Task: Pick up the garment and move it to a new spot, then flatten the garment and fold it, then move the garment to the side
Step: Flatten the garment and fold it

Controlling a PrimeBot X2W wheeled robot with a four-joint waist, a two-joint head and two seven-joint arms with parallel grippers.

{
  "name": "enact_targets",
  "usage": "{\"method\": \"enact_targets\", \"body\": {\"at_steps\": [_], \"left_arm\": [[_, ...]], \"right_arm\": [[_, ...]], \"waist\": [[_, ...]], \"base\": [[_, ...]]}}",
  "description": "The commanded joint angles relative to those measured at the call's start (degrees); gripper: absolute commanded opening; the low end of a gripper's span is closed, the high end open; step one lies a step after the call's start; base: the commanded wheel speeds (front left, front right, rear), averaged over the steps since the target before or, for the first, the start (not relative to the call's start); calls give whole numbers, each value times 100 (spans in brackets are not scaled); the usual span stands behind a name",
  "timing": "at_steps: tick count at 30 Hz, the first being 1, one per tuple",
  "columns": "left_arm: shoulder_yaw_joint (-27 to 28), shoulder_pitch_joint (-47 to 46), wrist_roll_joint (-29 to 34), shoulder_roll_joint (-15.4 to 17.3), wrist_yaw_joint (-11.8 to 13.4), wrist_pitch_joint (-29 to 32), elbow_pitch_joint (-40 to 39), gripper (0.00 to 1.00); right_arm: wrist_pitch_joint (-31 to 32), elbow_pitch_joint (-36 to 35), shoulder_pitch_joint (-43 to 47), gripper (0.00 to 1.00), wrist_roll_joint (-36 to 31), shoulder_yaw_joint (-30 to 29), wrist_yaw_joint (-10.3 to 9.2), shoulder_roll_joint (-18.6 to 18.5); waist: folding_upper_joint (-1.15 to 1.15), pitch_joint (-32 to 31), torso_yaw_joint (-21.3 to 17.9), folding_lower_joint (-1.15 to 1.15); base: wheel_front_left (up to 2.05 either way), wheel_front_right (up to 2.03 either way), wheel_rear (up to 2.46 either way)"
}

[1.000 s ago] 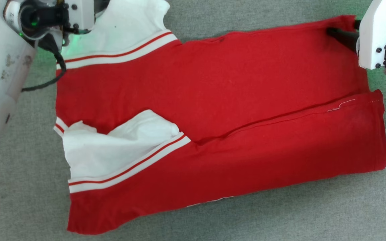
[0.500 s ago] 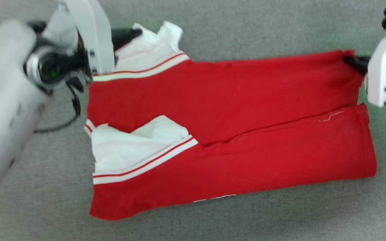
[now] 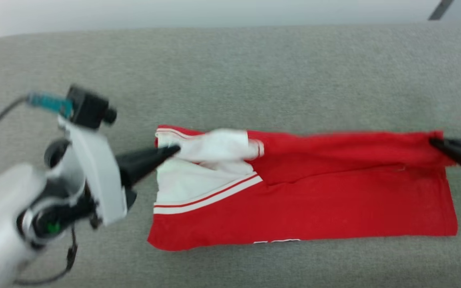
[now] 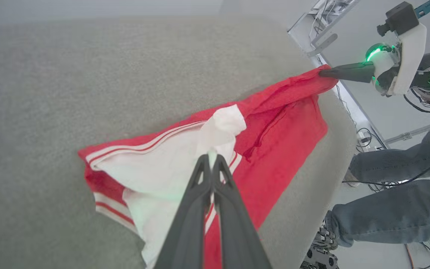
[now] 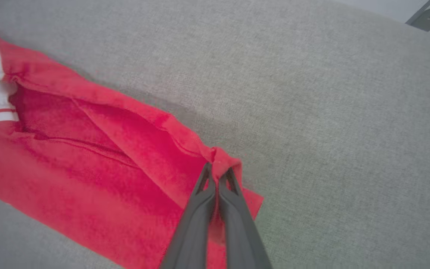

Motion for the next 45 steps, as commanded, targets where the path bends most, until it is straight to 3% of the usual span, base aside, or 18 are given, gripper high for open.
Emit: {"method": "enact_targets", "body": {"at_steps": [1, 6, 10, 17, 22, 26, 27, 28, 29, 32, 39, 45], "left_arm": [[4, 184, -28, 98, -11, -102, -126, 0], [-73, 922, -143, 447, 129, -537, -675, 0], [-200, 1376, -226, 420, 131, -795, -801, 0], [-458, 1666, -57, -88, 103, -1065, 98, 0], [-504, 1639, -133, -647, 23, -1235, 977, 0], [-571, 1559, -79, -908, -2, -1321, 1353, 0], [-583, 1541, -54, -946, -4, -1351, 1362, 0], [-592, 1533, -48, -959, -6, -1378, 1363, 0], [-609, 1539, -26, -948, -8, -1413, 1356, 16], [-609, 1619, -29, -872, -10, -1550, 1282, 100], [-425, 1902, 102, -687, -8, -2286, 1044, 100], [-142, 2186, 271, -853, 332, -3073, 1179, 100]], "right_arm": [[28, -89, 193, 0, 21, -107, -7, -51], [111, -406, 999, 0, 37, -582, -7, -165], [151, -470, 1595, 0, -22, -1024, -7, -72], [154, -241, 2101, 0, -252, -1455, -6, 459], [103, 165, 1961, 0, -466, -1501, -7, 846], [31, 259, 1845, 0, -570, -1473, -7, 980], [0, 254, 1830, 7, -592, -1475, -6, 986], [-17, 244, 1822, 42, -602, -1484, -6, 992], [-27, 228, 1828, 96, -583, -1507, -6, 1001], [-27, 138, 1903, 100, -436, -1624, -7, 980], [72, -172, 2242, 100, -195, -2209, -6, 726], [209, -90, 2619, 100, -200, -2825, -6, 676]], "waist": [[0, -189, 207, 0], [0, -187, 284, 0], [0, -120, 335, 0], [0, 20, 364, 0], [0, 56, 382, 0], [0, -2, 389, 0], [0, -32, 390, 0], [0, -64, 390, 0], [0, -109, 390, 0], [0, -249, 391, 0], [0, -484, 496, 0], [0, -484, 716, 0]], "base": [[0, 0, 0], [0, 0, 0], [0, 0, 0], [0, 0, 0], [0, 0, 0], [0, 0, 0], [0, 0, 0], [0, 0, 0], [0, 0, 0], [0, 0, 0], [0, 0, 0], [0, 0, 0]]}}
